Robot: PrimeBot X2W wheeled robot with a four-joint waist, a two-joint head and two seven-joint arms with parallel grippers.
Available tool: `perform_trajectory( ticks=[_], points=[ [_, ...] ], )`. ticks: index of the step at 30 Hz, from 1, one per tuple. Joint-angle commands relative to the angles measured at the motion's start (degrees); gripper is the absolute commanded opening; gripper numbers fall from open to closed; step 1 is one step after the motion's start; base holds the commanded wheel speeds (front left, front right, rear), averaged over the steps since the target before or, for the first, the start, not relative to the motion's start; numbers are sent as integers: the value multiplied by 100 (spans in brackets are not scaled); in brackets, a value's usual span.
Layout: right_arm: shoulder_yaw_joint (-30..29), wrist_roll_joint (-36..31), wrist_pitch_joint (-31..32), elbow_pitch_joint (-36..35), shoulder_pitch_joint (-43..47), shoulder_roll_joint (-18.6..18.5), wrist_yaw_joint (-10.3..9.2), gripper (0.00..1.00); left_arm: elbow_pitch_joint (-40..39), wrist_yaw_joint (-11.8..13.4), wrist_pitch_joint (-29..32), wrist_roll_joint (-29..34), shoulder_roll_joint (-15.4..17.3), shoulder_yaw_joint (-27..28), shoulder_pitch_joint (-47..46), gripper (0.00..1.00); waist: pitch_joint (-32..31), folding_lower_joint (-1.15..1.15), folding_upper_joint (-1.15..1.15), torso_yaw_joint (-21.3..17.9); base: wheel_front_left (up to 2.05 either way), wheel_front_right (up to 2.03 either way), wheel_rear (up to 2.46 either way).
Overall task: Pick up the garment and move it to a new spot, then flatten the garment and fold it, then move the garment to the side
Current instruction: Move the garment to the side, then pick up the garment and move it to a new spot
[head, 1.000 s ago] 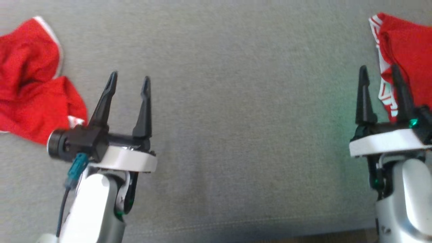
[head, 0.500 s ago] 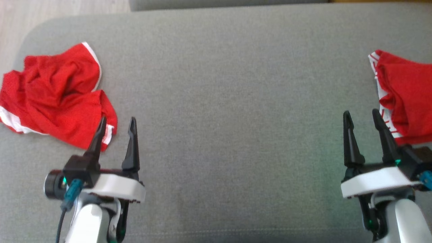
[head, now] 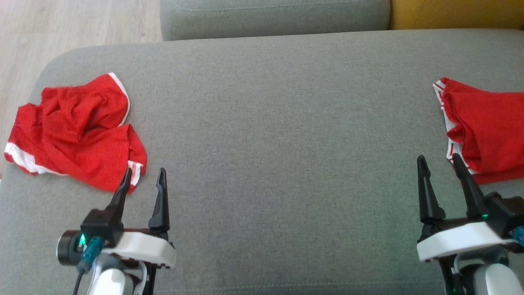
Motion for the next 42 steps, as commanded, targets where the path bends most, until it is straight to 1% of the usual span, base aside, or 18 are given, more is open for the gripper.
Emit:
perform_trajectory(
  ticks=[1,23,29,34,42],
  points=[
    [121,38,17,-255,-75,-27,-4,100,-151,32,-29,-56,97,167,-169,100,-26,1,0,-13,0,0,0],
    [83,62,142,-341,-24,-26,-4,100,-129,113,-29,-65,137,88,-255,100,-57,1,0,-12,0,0,0],
    [71,115,163,-348,-25,-26,-4,100,-140,143,-29,-68,148,98,-292,100,-49,1,0,46,0,0,0],
    [63,64,224,-434,-25,-26,-4,100,-173,177,-29,-84,118,133,-403,100,-22,1,0,318,0,0,0],
    [159,-83,407,-686,-61,-26,-4,100,-256,203,-29,-71,33,246,-575,100,29,1,0,1035,0,0,0]
  ],
)
